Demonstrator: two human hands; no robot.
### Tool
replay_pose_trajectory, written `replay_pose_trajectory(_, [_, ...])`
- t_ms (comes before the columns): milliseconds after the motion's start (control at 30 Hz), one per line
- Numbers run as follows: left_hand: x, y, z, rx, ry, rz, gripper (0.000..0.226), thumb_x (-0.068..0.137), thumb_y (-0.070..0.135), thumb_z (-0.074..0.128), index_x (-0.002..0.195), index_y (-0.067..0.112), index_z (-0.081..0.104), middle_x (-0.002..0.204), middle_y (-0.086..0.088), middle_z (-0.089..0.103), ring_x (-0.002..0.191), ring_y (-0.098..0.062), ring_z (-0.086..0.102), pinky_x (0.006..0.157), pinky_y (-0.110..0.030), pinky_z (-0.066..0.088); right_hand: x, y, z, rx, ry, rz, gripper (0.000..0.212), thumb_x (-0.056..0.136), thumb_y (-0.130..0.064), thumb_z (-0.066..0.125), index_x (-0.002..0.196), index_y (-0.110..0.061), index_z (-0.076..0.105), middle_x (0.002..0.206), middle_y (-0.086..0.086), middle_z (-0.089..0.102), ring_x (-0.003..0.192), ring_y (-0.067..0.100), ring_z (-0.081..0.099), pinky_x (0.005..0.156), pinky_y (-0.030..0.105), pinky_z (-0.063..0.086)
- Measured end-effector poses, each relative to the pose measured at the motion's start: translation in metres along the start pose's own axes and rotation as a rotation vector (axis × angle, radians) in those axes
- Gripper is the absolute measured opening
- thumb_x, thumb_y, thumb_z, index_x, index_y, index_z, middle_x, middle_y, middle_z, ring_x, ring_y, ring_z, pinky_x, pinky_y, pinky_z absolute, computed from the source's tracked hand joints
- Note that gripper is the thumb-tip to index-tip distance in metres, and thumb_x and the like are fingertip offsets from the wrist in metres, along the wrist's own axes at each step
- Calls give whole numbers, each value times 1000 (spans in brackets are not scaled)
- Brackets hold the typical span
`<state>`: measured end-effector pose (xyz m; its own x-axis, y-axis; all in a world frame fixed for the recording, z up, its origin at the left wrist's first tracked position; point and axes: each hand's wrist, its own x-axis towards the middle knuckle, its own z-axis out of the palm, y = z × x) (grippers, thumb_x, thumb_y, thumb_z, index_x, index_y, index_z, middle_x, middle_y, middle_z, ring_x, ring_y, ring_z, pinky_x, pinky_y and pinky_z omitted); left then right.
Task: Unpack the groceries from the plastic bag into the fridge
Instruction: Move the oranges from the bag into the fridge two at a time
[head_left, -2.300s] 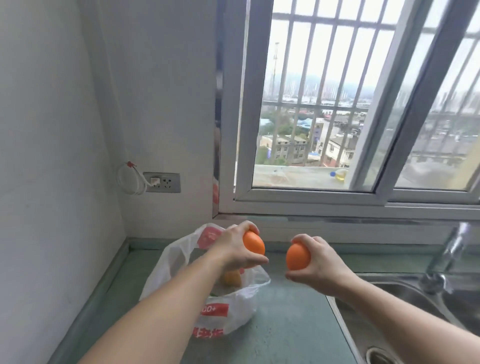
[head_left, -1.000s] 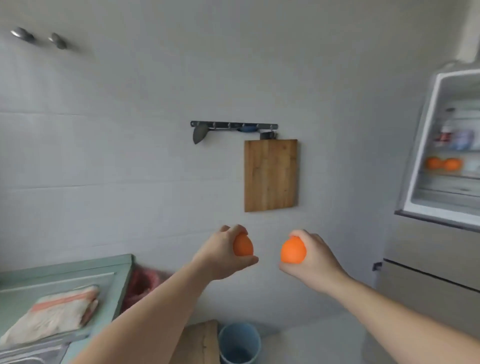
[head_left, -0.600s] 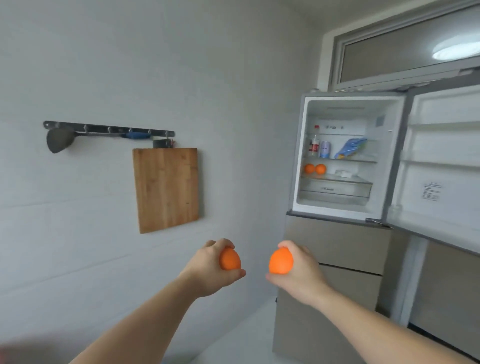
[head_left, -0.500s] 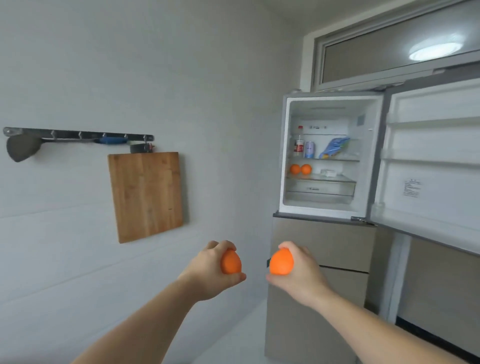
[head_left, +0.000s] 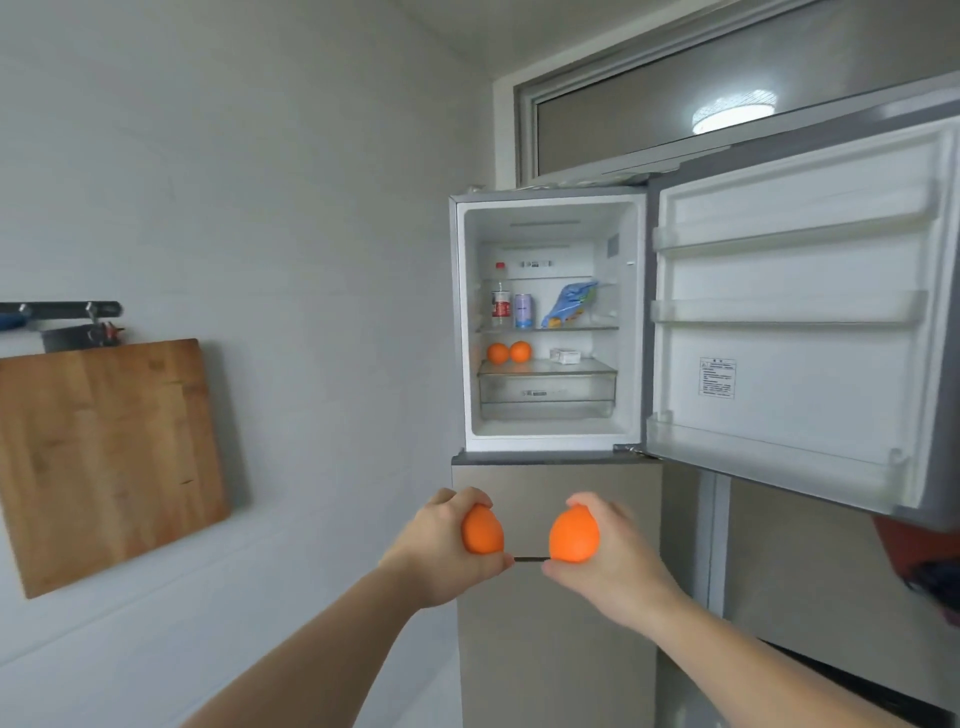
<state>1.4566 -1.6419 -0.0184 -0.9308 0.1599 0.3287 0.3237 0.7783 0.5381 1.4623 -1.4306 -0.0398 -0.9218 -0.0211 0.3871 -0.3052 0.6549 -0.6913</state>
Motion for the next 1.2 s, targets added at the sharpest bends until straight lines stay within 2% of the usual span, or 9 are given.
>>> replay_pose_trajectory(133, [60, -19, 23, -53, -1, 15, 61, 70, 48, 78, 122, 36, 49, 114, 10, 45, 100, -14, 52, 85, -28, 51, 51, 25, 6, -42, 17, 19, 67, 64, -41, 79, 122, -39, 43, 114, -12, 41, 101, 16, 53, 86, 33, 50])
replay_pose_trajectory(233, [115, -43, 35, -113, 0, 17, 60, 71, 47, 78, 122, 38, 48, 114, 11, 43, 101, -14, 52, 77, -23, 52, 99, 40, 18, -83, 9, 18, 67, 67, -35, 80, 124, -36, 43, 117, -11, 39, 102, 15, 50, 82, 26, 44])
replay_pose_trajectory(333, [176, -67, 39, -155, 23, 25, 59, 70, 46, 79, 119, 39, 48, 118, 9, 44, 101, -13, 51, 84, -24, 49, 152, 49, 27, -121, 17, 22, 66, 67, -36, 80, 122, -36, 44, 119, -10, 40, 100, 13, 50, 80, 25, 45])
replay_pose_trajectory(400, [213, -78, 42, -185, 23, 19, 54, 69, 46, 79, 113, 42, 48, 115, 9, 45, 100, -13, 51, 80, -24, 49, 185, 54, 31, -152, 4, 27, 66, 66, -39, 79, 122, -39, 42, 118, -10, 40, 98, 13, 51, 78, 25, 46])
replay_pose_trajectory(533, [275, -91, 46, -248, 40, 24, 51, 71, 43, 80, 111, 42, 47, 113, 8, 46, 91, -8, 52, 68, -21, 49, 242, 64, 40, -149, 28, 10, 68, 66, -40, 79, 123, -39, 42, 119, -10, 40, 101, 13, 51, 83, 26, 46])
replay_pose_trajectory(700, [337, -101, 58, -243, 47, 57, 52, 71, 42, 81, 110, 41, 47, 112, 9, 46, 93, -10, 52, 69, -20, 48, 307, 85, 50, -155, 27, 3, 71, 65, -42, 80, 125, -38, 42, 120, -9, 40, 103, 15, 52, 87, 30, 48])
replay_pose_trajectory(833, [384, -116, 71, -253, 42, 20, 53, 71, 39, 82, 112, 38, 48, 114, 7, 46, 91, -8, 49, 57, -10, 41, 360, 107, 58, -144, 22, -12, 70, 63, -41, 80, 123, -38, 43, 120, -9, 42, 103, 15, 52, 89, 32, 48])
replay_pose_trajectory(1100, [505, -123, 105, -244, 149, -84, 52, 67, 45, 82, 108, 38, 52, 111, 3, 52, 95, -17, 55, 72, -28, 53, 496, 159, 74, -16, 44, -74, 67, 62, -35, 83, 120, -34, 48, 119, -4, 45, 101, 15, 51, 83, 26, 42])
replay_pose_trajectory(1200, [552, -118, 115, -181, 159, -86, 53, 68, 42, 82, 113, 34, 55, 112, 3, 52, 96, -15, 54, 67, -18, 47, 549, 175, 80, 13, 8, -96, 68, 60, -35, 85, 118, -31, 51, 117, -2, 48, 98, 12, 51, 80, 22, 38])
